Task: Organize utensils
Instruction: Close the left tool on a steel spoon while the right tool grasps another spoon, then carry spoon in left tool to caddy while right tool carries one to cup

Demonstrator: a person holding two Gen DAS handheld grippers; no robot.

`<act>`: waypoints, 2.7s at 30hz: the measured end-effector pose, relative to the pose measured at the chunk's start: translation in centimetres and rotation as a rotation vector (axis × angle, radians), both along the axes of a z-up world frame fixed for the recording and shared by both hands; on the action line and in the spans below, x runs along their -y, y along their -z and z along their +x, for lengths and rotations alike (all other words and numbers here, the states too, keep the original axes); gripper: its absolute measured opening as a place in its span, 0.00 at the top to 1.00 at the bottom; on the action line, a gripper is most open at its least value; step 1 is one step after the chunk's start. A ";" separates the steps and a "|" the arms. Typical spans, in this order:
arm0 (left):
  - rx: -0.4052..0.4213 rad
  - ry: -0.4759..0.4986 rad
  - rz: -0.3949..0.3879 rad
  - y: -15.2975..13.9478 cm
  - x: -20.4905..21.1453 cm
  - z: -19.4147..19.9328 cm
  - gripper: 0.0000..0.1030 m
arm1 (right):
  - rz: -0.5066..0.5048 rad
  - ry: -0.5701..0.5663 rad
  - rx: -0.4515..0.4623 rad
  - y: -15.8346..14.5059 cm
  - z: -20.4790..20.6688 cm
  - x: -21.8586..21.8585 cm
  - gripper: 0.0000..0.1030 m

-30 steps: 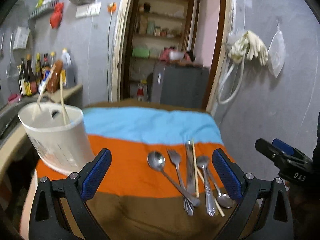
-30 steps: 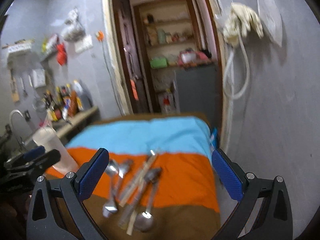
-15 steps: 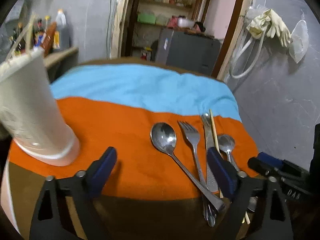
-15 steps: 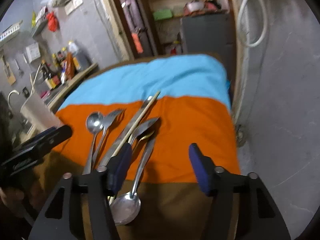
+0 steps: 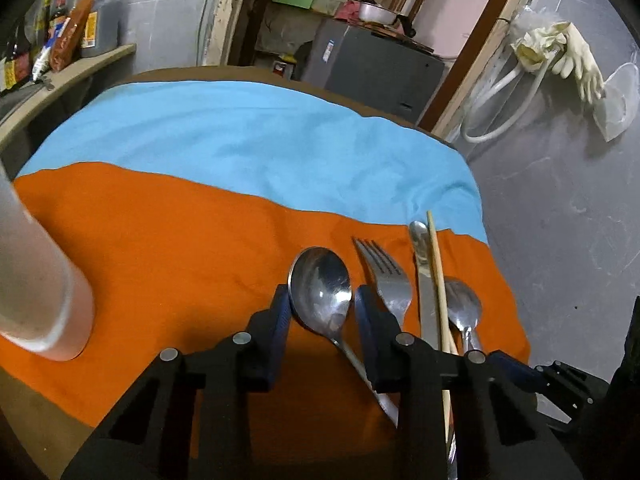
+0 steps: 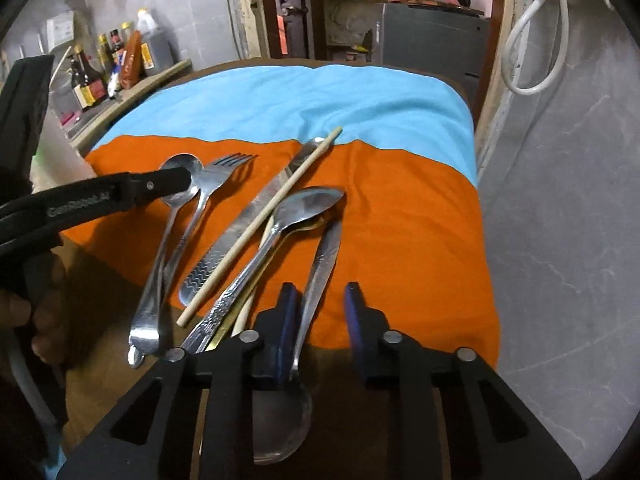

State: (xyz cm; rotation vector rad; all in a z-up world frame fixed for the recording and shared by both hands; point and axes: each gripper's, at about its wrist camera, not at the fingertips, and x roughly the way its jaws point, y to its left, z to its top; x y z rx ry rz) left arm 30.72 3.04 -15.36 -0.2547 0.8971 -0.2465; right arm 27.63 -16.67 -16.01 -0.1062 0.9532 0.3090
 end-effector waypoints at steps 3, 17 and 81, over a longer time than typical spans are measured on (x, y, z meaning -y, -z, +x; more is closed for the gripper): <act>-0.016 0.016 -0.011 0.2 0.2 0.5 0.73 | -0.003 -0.001 -0.014 -0.1 0.3 0.1 0.84; -0.051 -0.003 -0.054 0.1 -0.9 1.0 0.97 | 0.103 0.023 -0.065 -0.2 2.0 1.2 0.92; 0.743 -0.495 0.190 -16.9 -27.1 -7.7 0.99 | 0.813 -0.105 0.729 -13.9 0.0 -20.3 0.93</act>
